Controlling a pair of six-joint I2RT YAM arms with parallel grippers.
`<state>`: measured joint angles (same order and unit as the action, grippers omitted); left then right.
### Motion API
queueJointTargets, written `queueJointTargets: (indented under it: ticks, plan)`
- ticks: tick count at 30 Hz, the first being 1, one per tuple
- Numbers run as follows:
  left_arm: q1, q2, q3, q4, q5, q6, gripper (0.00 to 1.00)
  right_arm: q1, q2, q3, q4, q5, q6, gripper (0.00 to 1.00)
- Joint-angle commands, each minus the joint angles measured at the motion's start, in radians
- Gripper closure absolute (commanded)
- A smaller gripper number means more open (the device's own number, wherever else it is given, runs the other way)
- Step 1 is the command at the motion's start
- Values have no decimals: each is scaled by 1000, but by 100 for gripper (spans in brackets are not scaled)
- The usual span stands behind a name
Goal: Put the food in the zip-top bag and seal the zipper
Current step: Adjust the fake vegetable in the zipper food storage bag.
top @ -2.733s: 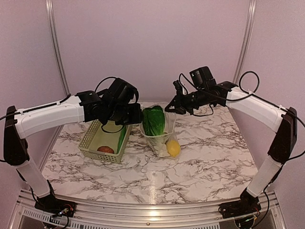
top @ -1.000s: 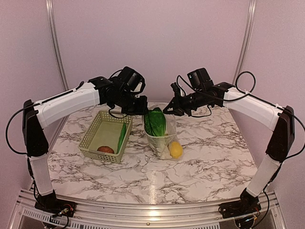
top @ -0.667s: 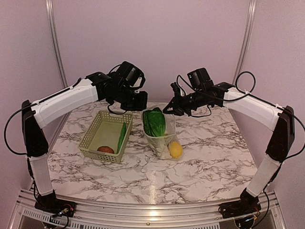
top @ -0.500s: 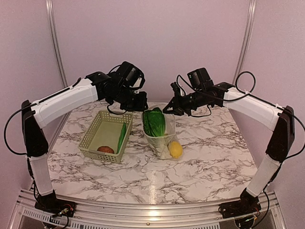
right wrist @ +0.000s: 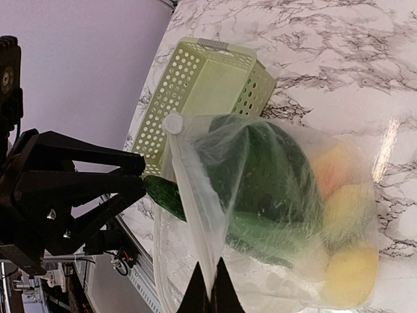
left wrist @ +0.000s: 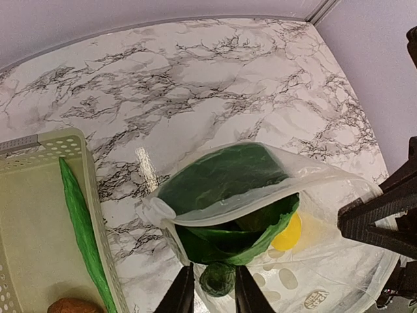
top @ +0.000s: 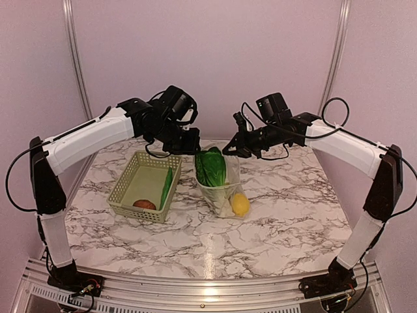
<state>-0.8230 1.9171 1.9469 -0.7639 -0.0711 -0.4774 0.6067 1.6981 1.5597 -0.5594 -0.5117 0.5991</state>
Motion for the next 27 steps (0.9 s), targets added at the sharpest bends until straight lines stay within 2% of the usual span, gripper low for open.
queueJointTargets:
  ticks: [1, 8, 16, 20, 27]
  plan:
    - [2, 27, 10, -37, 23, 8, 78, 7, -1, 1, 26, -6, 2, 100]
    - [1, 52, 22, -37, 51, 15, 78, 8, -2, -3, 28, -7, 3, 100]
    - [1, 27, 50, -42, 36, 19, 100, 8, 1, 0, 26, -5, 4, 100]
    - [3, -22, 60, -43, 20, 9, 100, 8, 5, 5, 23, -6, 3, 100]
    - [12, -41, 36, -9, 177, -77, 100, 8, 9, 11, 13, -4, -3, 100]
